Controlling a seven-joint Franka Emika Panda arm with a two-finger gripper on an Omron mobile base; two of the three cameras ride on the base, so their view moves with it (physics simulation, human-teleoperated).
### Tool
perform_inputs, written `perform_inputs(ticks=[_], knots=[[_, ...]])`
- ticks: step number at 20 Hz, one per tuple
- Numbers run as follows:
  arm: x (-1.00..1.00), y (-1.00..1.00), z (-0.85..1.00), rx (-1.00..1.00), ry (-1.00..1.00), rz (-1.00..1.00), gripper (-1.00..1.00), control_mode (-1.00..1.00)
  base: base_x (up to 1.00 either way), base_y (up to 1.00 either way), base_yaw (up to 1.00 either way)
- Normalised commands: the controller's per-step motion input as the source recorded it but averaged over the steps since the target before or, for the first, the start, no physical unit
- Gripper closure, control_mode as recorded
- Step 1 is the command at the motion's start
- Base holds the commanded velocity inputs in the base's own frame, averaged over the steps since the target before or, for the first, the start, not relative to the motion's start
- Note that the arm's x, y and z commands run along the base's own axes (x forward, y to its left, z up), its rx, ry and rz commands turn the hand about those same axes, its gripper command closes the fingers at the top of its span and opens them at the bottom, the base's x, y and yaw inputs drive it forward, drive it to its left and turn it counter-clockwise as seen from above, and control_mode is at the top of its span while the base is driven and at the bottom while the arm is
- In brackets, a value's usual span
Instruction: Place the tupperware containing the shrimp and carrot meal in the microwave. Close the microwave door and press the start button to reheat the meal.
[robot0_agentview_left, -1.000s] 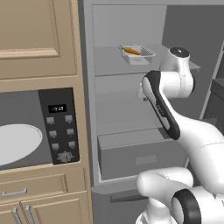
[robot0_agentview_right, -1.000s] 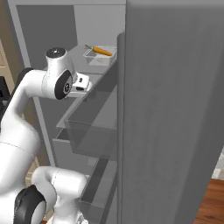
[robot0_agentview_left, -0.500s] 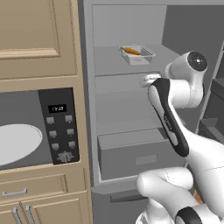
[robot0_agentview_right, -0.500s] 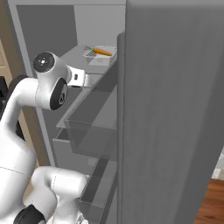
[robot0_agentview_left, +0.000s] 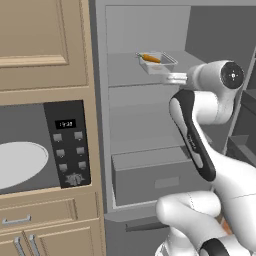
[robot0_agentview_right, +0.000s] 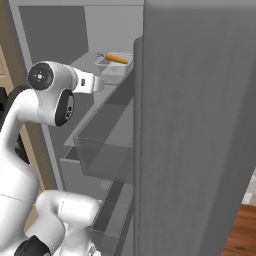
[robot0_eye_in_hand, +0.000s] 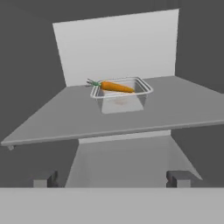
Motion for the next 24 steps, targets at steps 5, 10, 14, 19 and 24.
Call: perform_inputs(ticks=[5, 10, 14, 19, 24], knots=[[0.02, 0.00, 0.12, 0.13, -0.08, -0.15, -1.00, -1.00, 0.00, 0.00, 0.00], [0.06, 0.00, 0.14, 0.20, 0.00, -0.15, -1.00, -1.00, 0.00, 0.00, 0.00], [0.07, -0.04, 0.35, 0.23, 0.00, -0.02, -1.00, -1.00, 0.00, 0.00, 0.00], [0.07, 0.00, 0.24, 0.14, 0.05, 0.03, -1.00, -1.00, 0.00, 0.00, 0.00], [0.15, 0.00, -0.01, 0.00, 0.01, 0.12, -1.00, -1.00, 0.00, 0.00, 0.00]])
